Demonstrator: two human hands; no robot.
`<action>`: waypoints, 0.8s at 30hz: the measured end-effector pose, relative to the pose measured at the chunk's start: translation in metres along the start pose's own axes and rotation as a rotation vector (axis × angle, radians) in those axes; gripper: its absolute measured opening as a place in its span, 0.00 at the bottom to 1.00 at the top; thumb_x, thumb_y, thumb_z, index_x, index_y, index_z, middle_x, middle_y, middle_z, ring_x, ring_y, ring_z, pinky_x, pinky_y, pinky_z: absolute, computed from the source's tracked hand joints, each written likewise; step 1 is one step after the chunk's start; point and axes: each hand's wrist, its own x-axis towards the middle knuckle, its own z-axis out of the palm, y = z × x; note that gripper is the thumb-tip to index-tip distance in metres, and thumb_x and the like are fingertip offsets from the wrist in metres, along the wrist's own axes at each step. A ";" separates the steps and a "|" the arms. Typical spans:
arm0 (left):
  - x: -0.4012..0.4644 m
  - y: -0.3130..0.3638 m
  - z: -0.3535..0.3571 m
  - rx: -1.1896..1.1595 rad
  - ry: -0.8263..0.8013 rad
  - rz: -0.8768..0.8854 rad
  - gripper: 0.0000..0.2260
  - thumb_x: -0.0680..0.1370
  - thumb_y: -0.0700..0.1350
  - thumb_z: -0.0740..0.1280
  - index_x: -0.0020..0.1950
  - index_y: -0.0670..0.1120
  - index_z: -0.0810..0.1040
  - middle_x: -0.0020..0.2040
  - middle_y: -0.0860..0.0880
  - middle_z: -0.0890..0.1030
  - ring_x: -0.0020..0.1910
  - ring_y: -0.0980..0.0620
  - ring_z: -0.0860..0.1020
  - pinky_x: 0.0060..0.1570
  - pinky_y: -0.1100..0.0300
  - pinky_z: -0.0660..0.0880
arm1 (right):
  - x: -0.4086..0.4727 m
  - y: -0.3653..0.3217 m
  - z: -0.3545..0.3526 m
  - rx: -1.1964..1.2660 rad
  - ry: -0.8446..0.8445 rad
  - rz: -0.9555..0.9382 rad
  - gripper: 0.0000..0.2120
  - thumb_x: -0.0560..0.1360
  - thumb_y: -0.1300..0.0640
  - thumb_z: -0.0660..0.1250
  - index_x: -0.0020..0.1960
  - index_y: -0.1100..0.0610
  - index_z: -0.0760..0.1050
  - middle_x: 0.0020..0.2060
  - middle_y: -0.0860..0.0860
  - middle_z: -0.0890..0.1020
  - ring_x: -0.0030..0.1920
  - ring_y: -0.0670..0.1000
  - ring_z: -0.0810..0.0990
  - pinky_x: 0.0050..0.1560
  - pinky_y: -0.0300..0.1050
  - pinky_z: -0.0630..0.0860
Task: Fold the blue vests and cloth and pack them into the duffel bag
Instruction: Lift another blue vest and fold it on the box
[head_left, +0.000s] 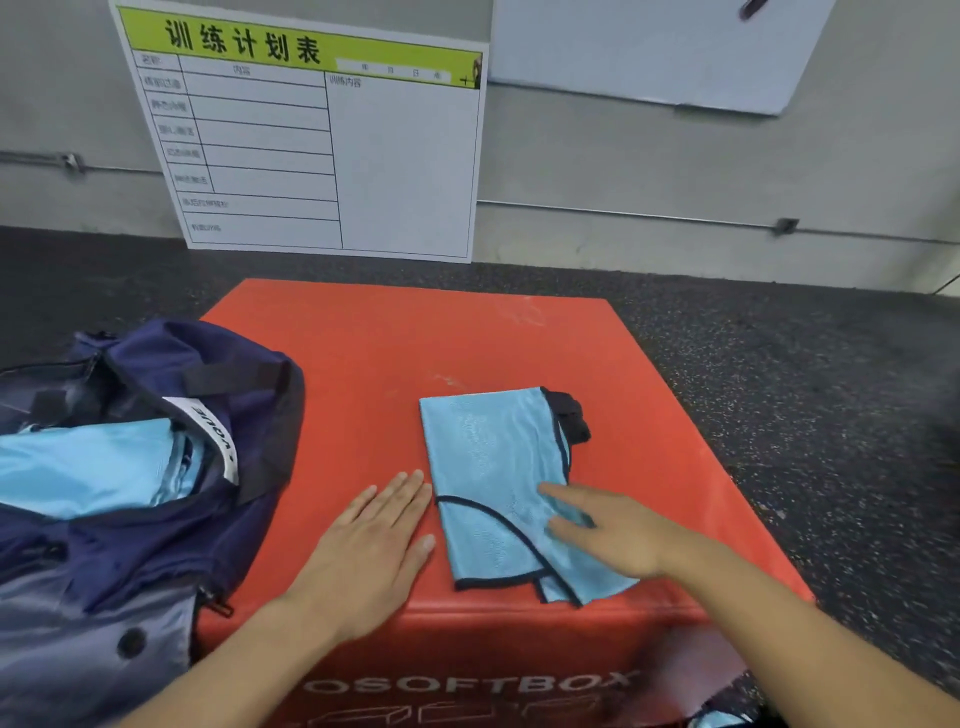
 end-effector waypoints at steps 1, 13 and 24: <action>-0.001 -0.003 -0.002 -0.010 0.015 0.011 0.27 0.83 0.58 0.50 0.78 0.46 0.69 0.78 0.49 0.68 0.77 0.53 0.65 0.73 0.55 0.54 | -0.009 -0.002 0.000 0.031 -0.029 -0.048 0.28 0.83 0.39 0.58 0.81 0.38 0.55 0.81 0.46 0.57 0.80 0.46 0.56 0.76 0.37 0.52; -0.043 -0.012 0.002 -0.154 -0.112 0.255 0.27 0.85 0.62 0.47 0.83 0.55 0.45 0.82 0.60 0.42 0.79 0.65 0.38 0.77 0.62 0.38 | -0.093 0.064 0.017 -0.380 -0.041 -0.257 0.25 0.85 0.39 0.48 0.80 0.31 0.45 0.80 0.35 0.41 0.78 0.34 0.36 0.81 0.42 0.46; -0.049 -0.034 -0.003 -0.093 -0.066 0.290 0.23 0.85 0.61 0.49 0.81 0.61 0.56 0.82 0.62 0.49 0.81 0.61 0.47 0.77 0.58 0.48 | -0.101 0.062 0.015 -0.503 0.059 -0.382 0.22 0.86 0.37 0.45 0.79 0.33 0.55 0.81 0.38 0.35 0.80 0.42 0.33 0.79 0.52 0.38</action>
